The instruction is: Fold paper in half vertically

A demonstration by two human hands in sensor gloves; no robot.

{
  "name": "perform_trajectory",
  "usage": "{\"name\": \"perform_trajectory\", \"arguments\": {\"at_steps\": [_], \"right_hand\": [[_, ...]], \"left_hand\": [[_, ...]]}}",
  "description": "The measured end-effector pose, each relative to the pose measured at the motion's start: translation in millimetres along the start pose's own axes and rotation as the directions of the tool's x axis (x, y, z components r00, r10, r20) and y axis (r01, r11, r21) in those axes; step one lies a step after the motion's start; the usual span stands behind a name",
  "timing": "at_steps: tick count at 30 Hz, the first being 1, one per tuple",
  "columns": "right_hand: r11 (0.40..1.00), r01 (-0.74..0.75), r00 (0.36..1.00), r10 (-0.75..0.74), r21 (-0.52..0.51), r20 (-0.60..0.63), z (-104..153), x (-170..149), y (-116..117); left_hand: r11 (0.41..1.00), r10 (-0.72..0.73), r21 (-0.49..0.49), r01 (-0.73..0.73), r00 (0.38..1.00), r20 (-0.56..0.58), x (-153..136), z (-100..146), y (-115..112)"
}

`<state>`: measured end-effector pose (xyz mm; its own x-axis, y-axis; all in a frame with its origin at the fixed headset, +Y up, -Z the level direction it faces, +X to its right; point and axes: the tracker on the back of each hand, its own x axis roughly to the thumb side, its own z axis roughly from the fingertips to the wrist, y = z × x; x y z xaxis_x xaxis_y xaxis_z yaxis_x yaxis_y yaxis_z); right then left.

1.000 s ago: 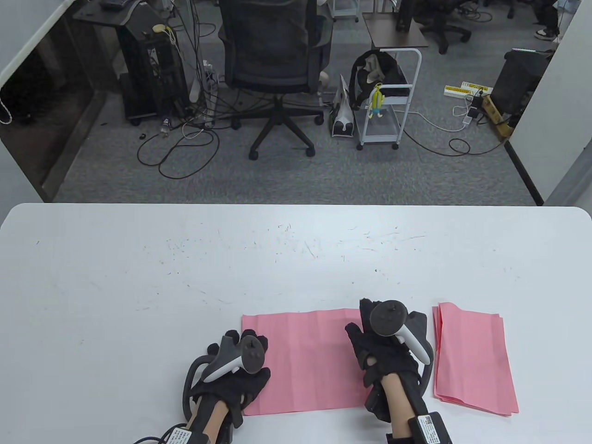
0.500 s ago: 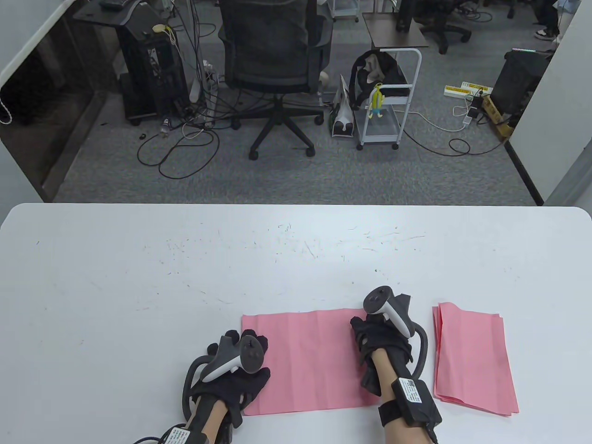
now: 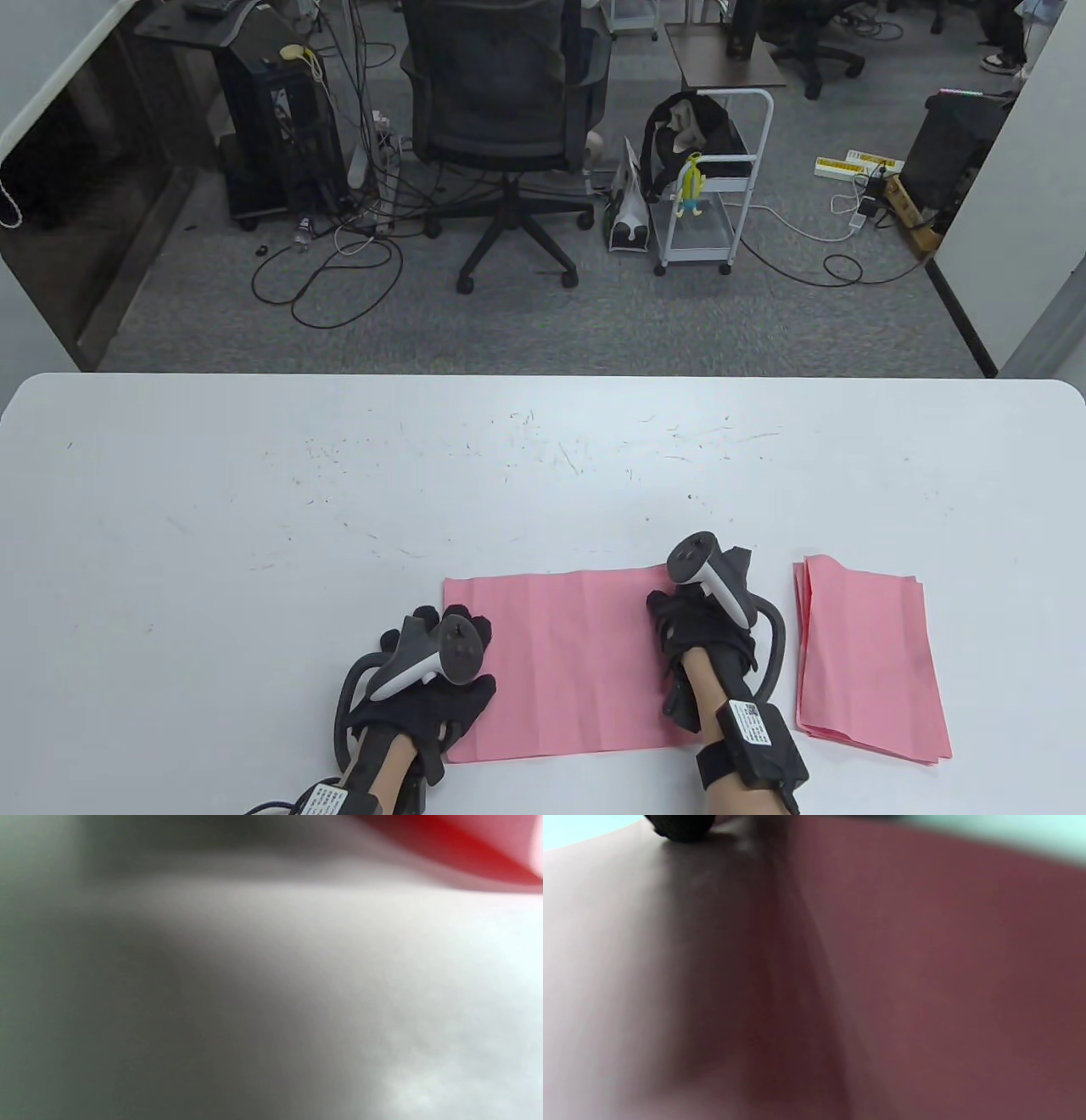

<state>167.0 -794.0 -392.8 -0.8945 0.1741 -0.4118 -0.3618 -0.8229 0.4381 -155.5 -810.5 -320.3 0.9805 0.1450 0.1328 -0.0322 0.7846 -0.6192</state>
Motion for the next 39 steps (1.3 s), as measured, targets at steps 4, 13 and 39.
{"name": "perform_trajectory", "arguments": {"at_steps": [4, 13, 39], "right_hand": [[0.999, 0.037, 0.999, -0.037, 0.023, 0.007, -2.2, -3.1, -0.3], [0.785, 0.496, 0.800, -0.579, 0.371, 0.155, 1.4, -32.1, -27.2], [0.960, -0.010, 0.816, -0.155, 0.280, 0.557, 80.6, 81.2, 52.9]], "left_hand": [[1.000, 0.001, 0.000, -0.001, 1.000, 0.001, -0.2, 0.0, -0.1], [1.000, 0.008, -0.003, -0.008, 1.000, 0.003, -0.7, 0.8, 0.7], [1.000, 0.015, -0.002, -0.015, 1.000, 0.007, -1.4, 0.8, 0.6]]}}
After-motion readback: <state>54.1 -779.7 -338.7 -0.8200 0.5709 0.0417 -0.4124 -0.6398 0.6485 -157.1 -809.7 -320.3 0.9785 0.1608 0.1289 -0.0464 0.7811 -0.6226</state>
